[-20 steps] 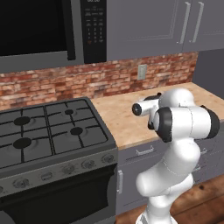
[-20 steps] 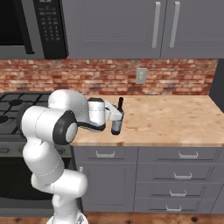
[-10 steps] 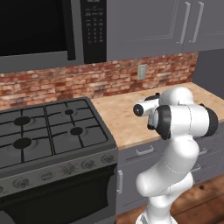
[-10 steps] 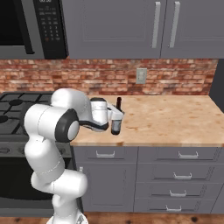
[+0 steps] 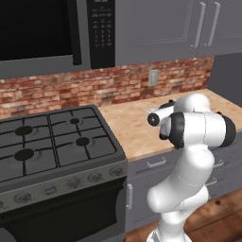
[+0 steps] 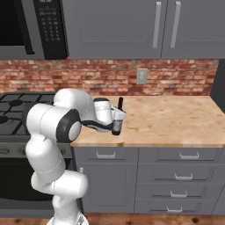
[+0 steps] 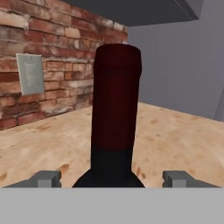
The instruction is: There is a wine glass and glass cup on the dining counter. Place the wine bottle next to the wine glass and the juice bottle next to the glass cup.
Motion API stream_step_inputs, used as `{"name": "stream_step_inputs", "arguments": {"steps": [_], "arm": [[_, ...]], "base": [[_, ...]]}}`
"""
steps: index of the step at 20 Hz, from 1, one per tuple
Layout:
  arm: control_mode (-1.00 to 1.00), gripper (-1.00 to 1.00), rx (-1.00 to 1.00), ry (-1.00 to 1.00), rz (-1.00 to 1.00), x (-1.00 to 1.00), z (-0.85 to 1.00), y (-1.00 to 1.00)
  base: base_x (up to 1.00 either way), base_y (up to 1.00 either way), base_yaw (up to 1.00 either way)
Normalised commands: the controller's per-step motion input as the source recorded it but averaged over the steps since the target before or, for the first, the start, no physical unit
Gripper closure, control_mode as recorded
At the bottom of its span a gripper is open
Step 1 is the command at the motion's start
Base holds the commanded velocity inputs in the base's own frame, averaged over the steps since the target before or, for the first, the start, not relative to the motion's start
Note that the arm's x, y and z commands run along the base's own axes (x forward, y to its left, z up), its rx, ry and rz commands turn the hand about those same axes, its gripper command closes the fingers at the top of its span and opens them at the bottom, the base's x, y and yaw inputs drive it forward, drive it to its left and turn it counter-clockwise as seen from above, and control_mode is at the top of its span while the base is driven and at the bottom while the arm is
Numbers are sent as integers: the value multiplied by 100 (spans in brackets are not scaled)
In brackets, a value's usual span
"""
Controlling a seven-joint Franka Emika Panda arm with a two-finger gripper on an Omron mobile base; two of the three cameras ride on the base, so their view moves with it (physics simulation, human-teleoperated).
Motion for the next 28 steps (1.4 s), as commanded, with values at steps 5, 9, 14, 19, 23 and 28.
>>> {"name": "stream_step_inputs", "arguments": {"steps": [5,9,14,19,23,28], "arm": [[-100,100,0,0,8,1,-2,-5],[-100,100,0,0,9,0,0,-6],[-100,100,0,0,7,-6,2,-5],[-100,100,0,0,2,-27,20,0],[-100,100,0,-5,0,-44,34,2],[-100,100,0,-8,0,-41,43,3]], "base": [[0,0,0],[0,0,0],[0,0,0],[0,0,0],[0,0,0],[0,0,0]]}}
